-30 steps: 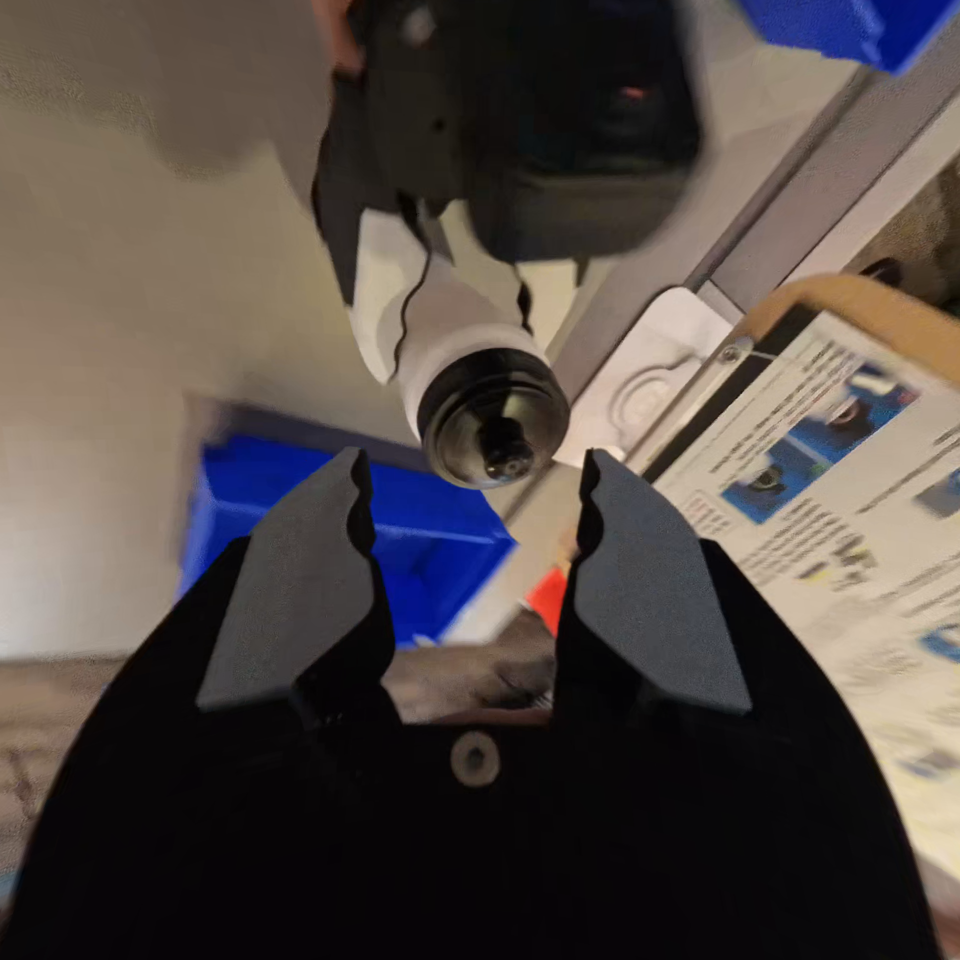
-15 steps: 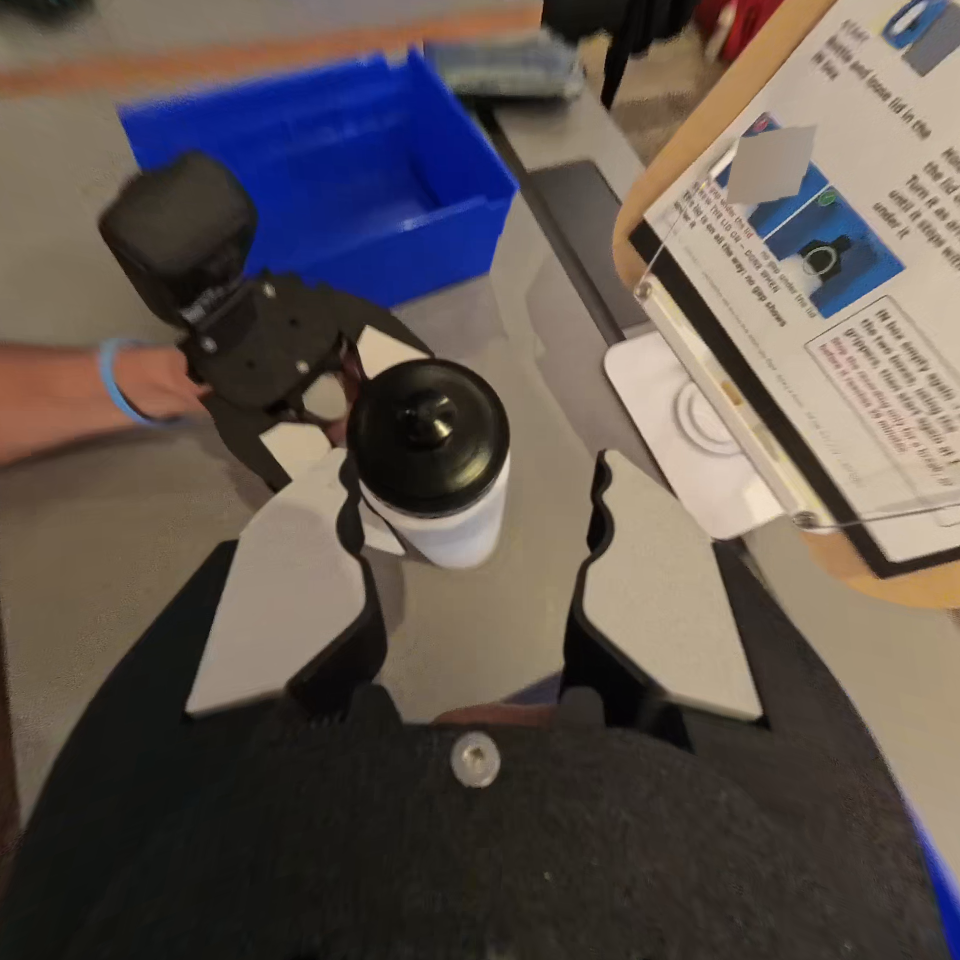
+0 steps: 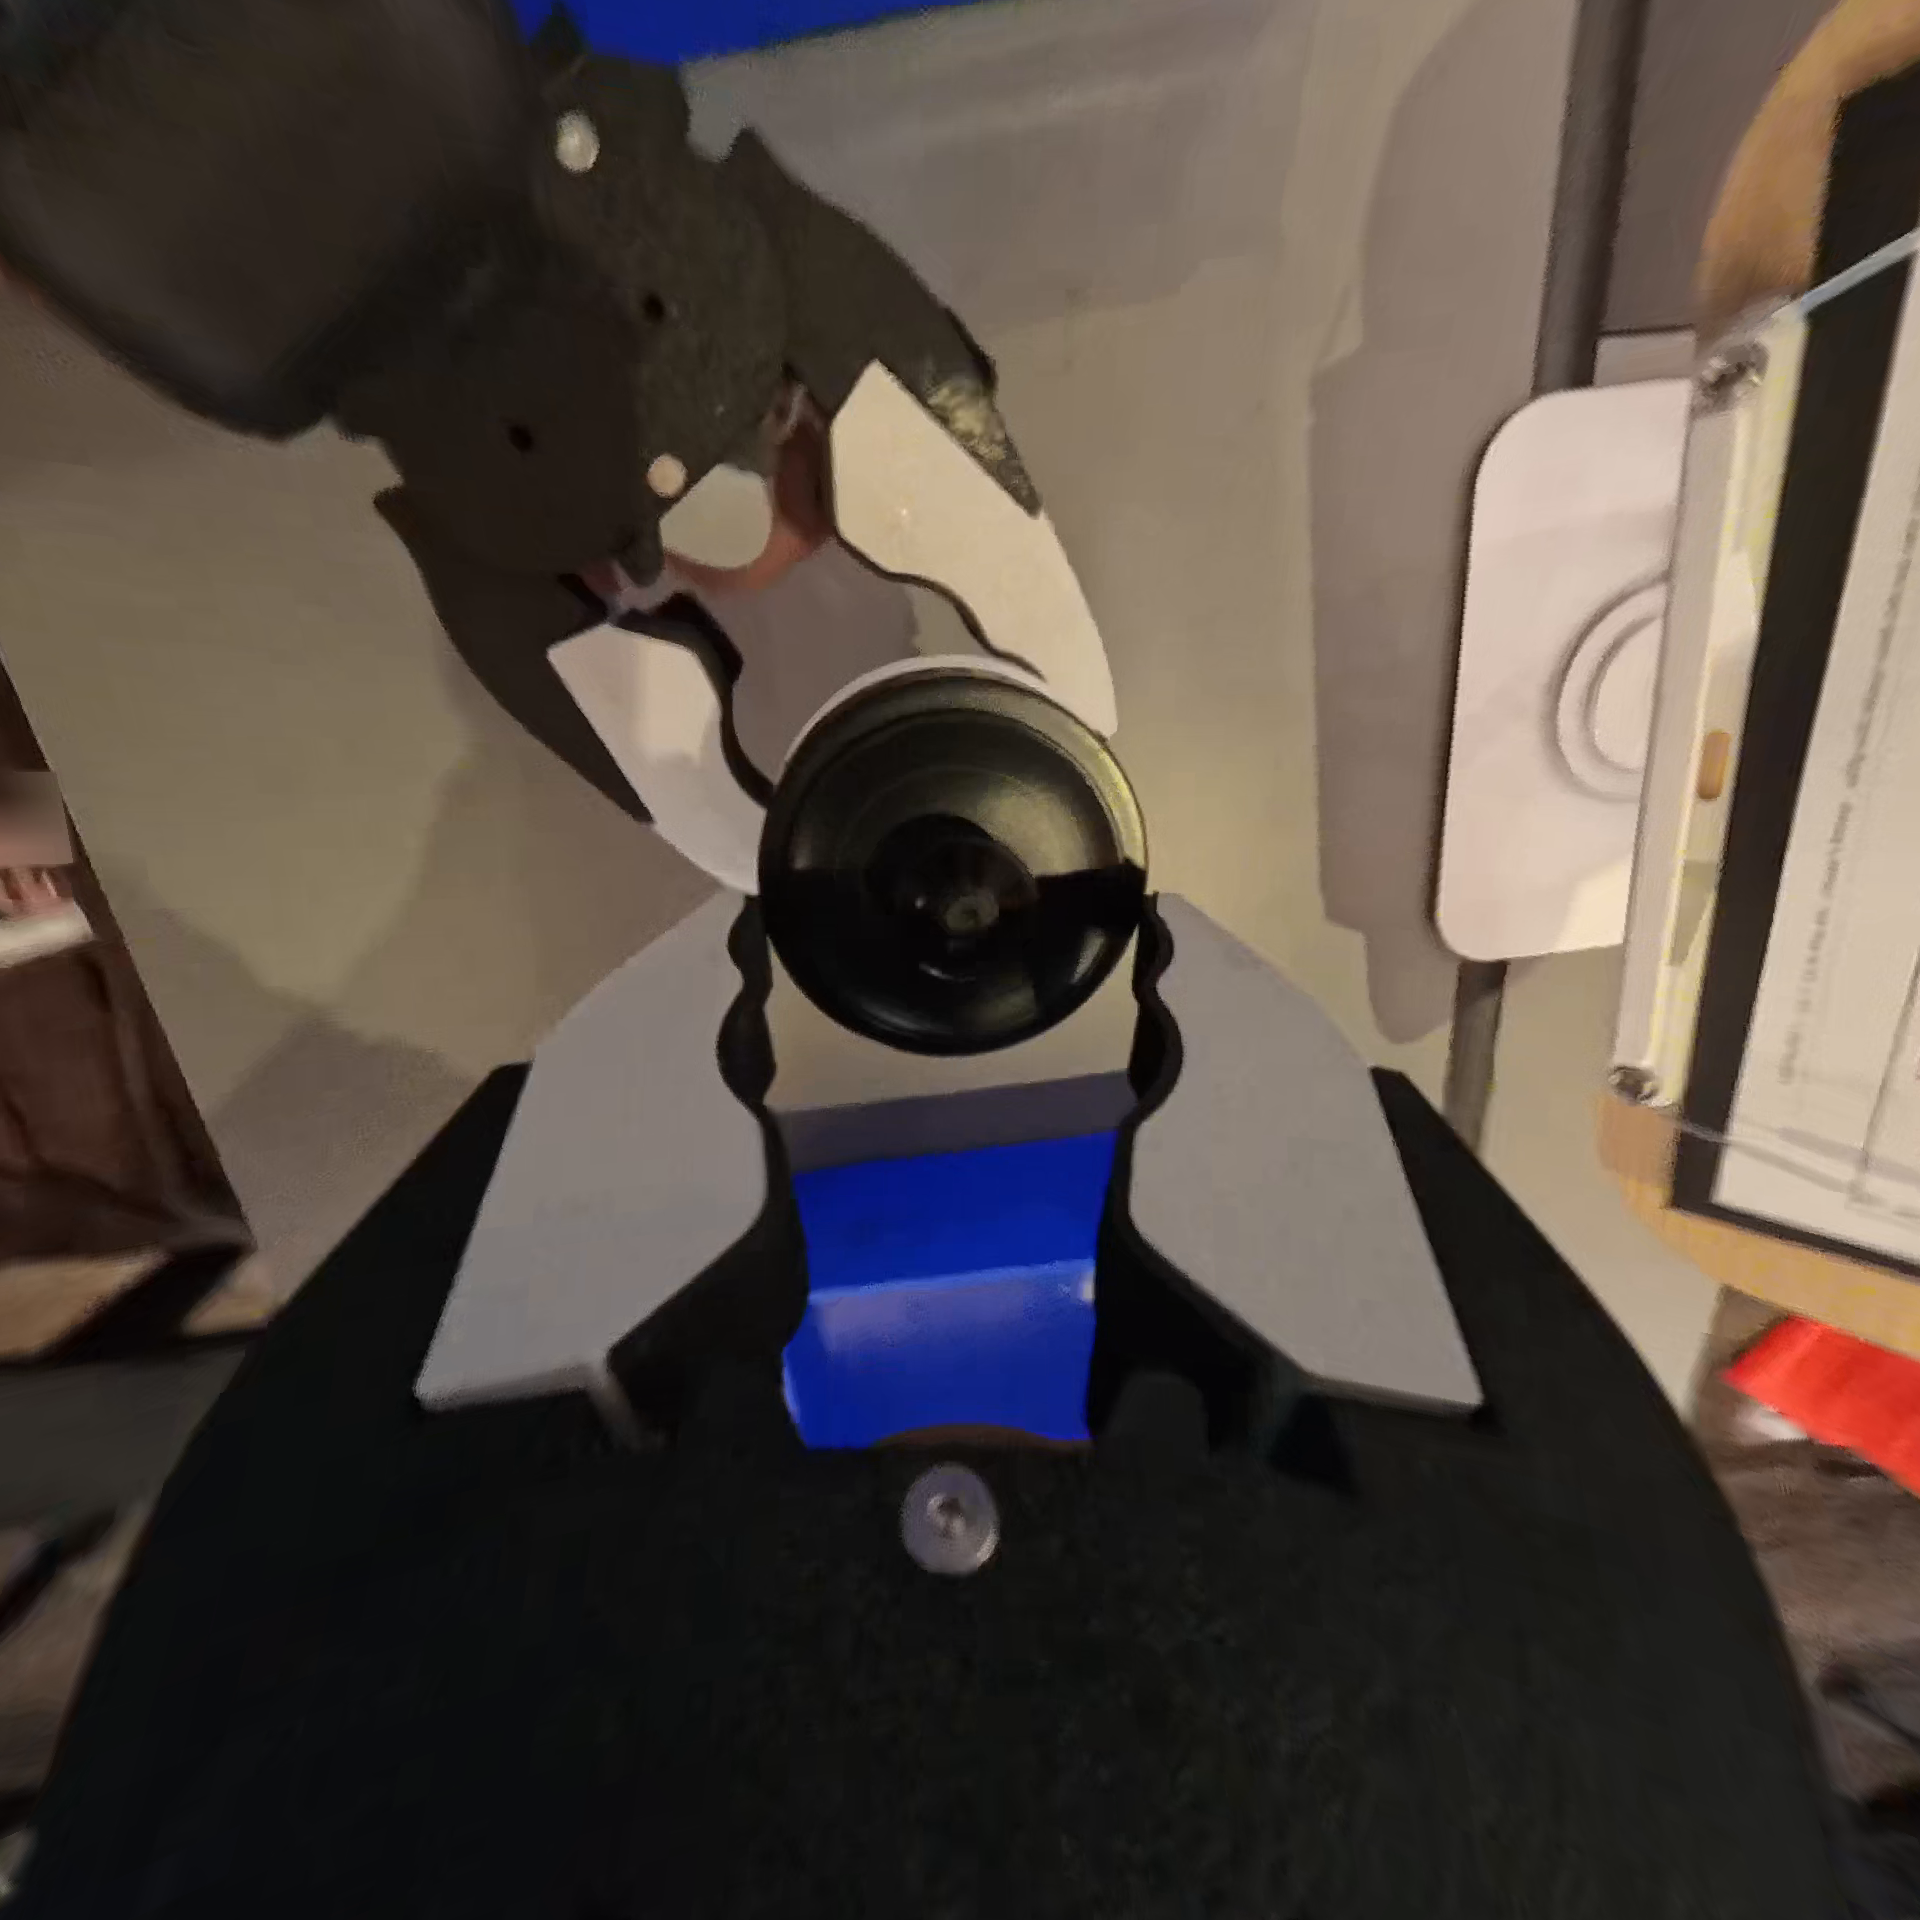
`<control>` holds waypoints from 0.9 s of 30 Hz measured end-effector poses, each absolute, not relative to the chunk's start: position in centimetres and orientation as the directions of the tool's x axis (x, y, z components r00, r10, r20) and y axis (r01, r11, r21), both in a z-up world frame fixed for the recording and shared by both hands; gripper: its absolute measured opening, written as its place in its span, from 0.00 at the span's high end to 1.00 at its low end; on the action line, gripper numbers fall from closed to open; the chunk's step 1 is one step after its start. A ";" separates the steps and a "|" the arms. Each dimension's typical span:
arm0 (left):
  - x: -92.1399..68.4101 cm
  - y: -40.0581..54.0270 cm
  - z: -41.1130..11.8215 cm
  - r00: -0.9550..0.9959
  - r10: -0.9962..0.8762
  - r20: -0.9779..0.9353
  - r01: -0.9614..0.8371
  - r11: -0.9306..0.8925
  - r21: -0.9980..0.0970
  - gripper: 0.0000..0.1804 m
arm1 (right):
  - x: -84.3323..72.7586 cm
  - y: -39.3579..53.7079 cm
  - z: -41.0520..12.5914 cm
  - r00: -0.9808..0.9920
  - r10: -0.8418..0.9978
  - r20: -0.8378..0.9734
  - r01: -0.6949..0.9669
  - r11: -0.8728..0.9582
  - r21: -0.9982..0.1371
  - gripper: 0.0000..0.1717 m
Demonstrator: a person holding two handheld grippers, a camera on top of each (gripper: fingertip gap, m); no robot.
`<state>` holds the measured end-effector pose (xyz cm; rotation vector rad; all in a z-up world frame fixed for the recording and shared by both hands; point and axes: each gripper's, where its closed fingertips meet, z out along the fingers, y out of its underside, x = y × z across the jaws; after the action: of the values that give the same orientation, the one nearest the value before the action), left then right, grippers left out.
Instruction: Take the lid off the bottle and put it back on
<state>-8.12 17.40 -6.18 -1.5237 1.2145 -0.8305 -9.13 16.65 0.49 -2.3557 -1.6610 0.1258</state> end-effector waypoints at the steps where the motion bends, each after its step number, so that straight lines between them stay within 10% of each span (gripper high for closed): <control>1: -8.1 17.3 -6.2 0.261 -0.963 -0.064 -0.299 -0.018 -0.954 0.55 | -9.0 16.6 0.5 0.288 0.954 0.086 0.939 -0.263 -0.223 0.61; 14: -9.1 16.0 -6.4 0.139 -0.990 -0.033 -0.353 -0.018 -0.935 0.55 | -11.1 15.8 0.7 -0.210 0.970 0.123 0.974 0.196 0.116 0.61; 27: -9.2 15.6 -6.1 0.077 -0.995 -0.065 -0.265 0.042 -0.963 0.55 | -10.7 15.3 0.6 -0.062 0.994 0.090 0.987 0.074 -0.139 0.61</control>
<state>-9.20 15.56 -6.13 -1.3980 1.3604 -0.9683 -10.72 15.33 0.56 -2.0332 -2.1776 0.0603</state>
